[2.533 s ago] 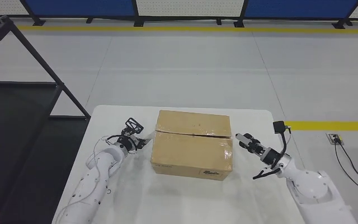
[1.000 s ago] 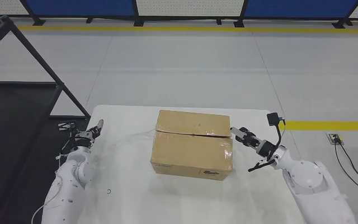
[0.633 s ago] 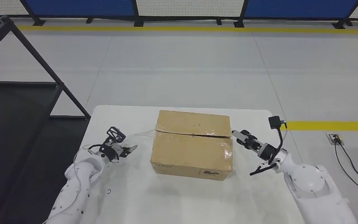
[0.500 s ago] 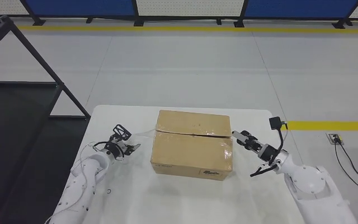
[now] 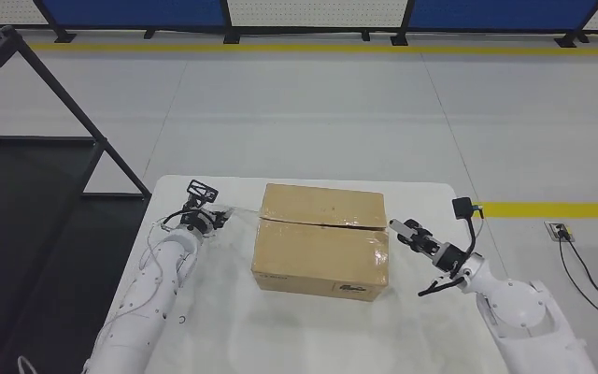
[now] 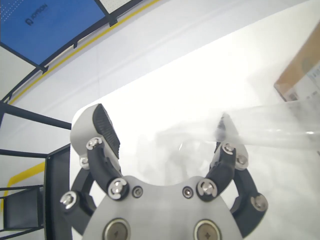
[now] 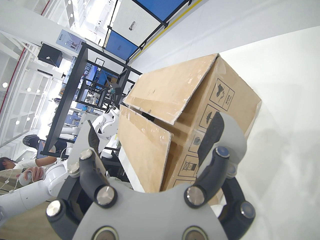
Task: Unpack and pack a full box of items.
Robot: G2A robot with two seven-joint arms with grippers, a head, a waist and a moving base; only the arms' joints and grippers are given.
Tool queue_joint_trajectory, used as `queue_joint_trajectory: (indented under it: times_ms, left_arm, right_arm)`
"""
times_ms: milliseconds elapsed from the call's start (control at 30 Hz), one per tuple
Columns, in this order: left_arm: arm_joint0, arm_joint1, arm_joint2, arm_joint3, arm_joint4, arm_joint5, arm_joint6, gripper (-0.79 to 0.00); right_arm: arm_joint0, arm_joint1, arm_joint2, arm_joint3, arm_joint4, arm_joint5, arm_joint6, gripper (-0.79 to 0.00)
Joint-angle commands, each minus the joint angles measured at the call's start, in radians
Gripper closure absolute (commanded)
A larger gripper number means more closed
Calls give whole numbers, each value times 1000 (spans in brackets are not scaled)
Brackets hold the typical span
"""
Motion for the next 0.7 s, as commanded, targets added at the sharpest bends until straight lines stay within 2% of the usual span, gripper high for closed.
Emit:
queue_joint_trajectory:
  times_ms: [0, 300, 667]
  left_arm:
    - [-22, -8, -4, 31, -40, 23, 18, -785]
    - [-91, -22, -44, 116, -161, 101, 106, -785]
    - [-99, -26, -90, 138, -257, 144, 231, -785]
  right_arm:
    - [0, 0, -1, -4, -2, 6, -1, -785]
    - [8, -2, -10, -27, -17, 39, -5, -785]
    - [13, -4, -26, -59, -40, 63, -8, -785]
